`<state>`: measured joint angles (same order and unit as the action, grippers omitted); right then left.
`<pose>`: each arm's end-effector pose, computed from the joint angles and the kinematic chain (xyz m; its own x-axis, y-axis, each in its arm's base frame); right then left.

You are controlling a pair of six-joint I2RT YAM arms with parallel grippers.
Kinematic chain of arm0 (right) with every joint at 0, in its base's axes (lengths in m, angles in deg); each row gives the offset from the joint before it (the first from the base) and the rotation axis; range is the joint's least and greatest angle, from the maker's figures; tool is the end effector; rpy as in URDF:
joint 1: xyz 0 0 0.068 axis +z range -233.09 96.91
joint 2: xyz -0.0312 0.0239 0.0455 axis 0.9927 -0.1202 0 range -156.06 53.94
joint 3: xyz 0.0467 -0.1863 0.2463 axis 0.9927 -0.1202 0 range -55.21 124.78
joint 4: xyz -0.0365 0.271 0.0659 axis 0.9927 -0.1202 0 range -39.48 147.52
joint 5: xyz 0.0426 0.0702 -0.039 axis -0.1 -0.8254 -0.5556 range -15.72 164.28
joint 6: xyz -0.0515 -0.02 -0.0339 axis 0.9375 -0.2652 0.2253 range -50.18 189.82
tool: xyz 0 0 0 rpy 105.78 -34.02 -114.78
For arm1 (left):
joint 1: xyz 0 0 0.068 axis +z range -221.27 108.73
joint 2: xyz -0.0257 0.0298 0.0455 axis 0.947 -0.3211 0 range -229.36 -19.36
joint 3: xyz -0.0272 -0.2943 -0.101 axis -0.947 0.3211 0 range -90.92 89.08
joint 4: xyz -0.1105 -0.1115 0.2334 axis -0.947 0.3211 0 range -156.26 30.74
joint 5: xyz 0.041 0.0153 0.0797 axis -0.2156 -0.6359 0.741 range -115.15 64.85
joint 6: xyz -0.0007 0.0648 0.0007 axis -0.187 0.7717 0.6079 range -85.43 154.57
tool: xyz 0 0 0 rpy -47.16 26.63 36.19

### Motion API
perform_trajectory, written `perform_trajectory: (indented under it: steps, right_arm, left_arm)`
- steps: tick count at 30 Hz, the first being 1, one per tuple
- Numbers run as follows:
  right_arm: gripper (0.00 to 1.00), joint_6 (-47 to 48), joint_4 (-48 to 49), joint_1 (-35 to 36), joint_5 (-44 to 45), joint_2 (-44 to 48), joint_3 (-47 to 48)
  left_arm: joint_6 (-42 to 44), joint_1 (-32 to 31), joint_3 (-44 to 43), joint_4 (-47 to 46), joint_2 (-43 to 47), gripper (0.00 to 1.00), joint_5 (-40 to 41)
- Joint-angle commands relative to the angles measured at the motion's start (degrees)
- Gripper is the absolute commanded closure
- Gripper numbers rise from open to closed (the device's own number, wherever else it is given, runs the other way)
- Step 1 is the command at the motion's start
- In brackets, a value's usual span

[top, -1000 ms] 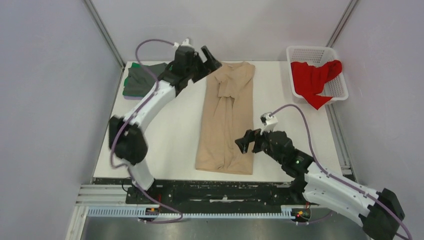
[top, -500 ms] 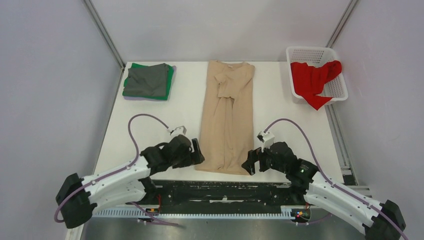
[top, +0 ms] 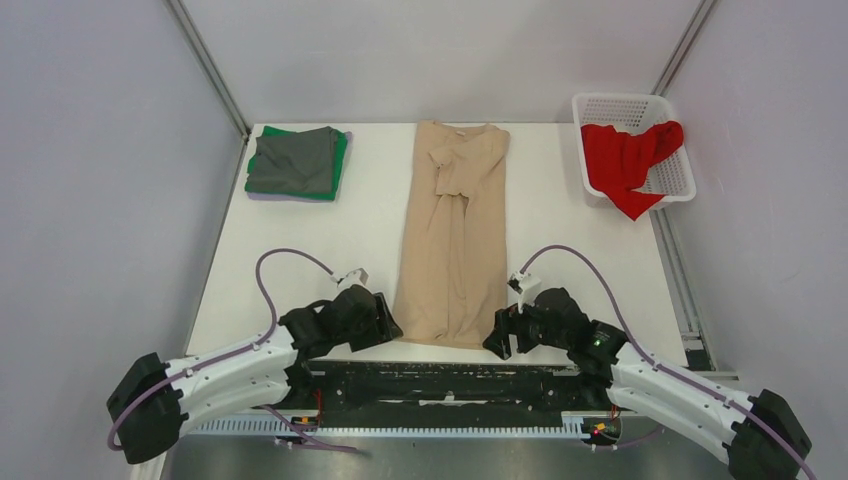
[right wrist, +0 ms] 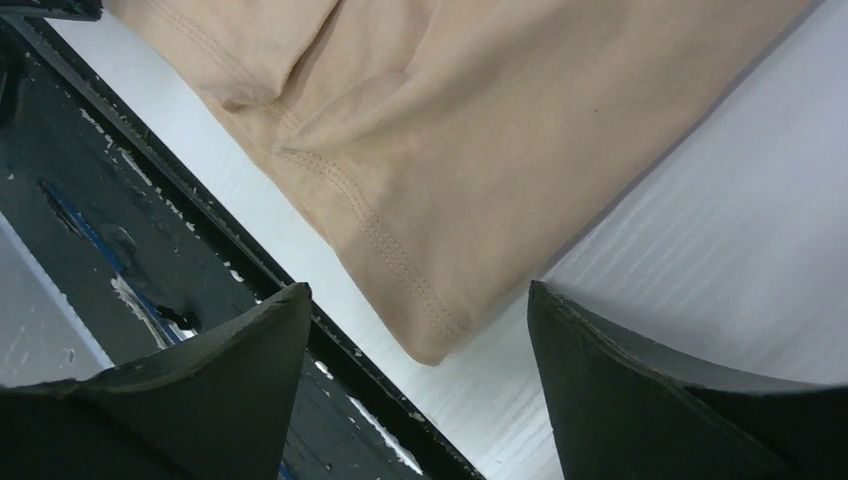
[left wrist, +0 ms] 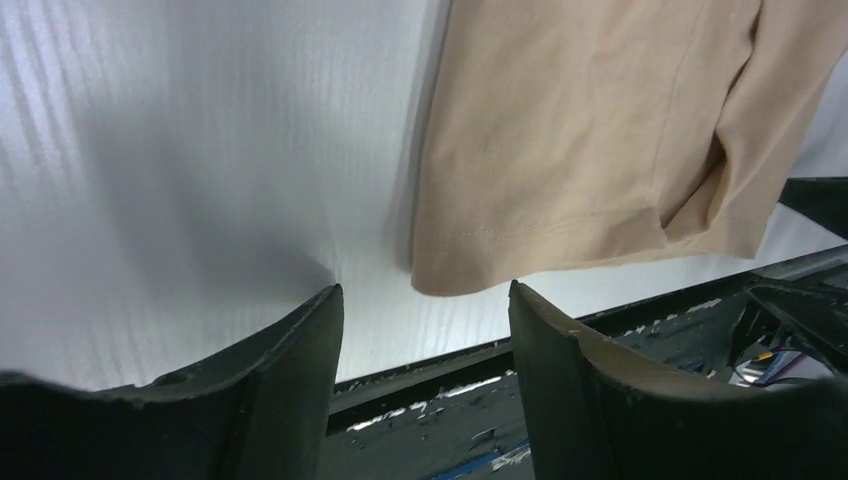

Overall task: Fold and stack the t-shirts
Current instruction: Grab the bottom of the folded rectangular tshirt with both arms

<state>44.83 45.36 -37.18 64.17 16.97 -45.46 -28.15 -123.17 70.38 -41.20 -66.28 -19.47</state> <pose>0.0884 0.1041 0.1499 -0.7387 -0.1648 -0.6536 -0.5400 0.7251 0.4274 0.0959 -0.1141 0.1634 -0.8903 -0.2980 -0.3444 -0.0975 0.8633 -0.4951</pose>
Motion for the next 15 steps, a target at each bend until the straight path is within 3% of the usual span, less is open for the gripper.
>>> perform_trajectory:
  steps: [1,7,10,13,15]
  right_arm:
    - [0.22,0.1,1.0,0.3,-2.6,-1.8,-0.9]
    - [0.36,0.2,1.8,0.6,-2.8,-3.0,-1.0]
    - [0.43,-0.1,1.6,0.9,-3.0,-4.0,-1.2]
    - [0.49,-0.5,1.7,1.4,-1.4,-5.3,-1.5]
    - [0.55,-0.7,2.2,1.5,0.4,-5.9,-1.7]
  left_arm:
    - [-1.2,-0.3,-0.5,-5.9,-4.5,0.34,1.4]
    - [-0.2,-0.3,-0.6,-9.6,-10.6,0.49,0.2]
    - [-0.1,-0.3,-0.2,-12.3,-13.3,0.62,-1.3]
    - [0.4,-0.3,-0.2,-13.5,-15.2,0.76,-2.1]
    - [0.5,-0.3,-0.4,-12.8,-16.0,0.93,-2.1]
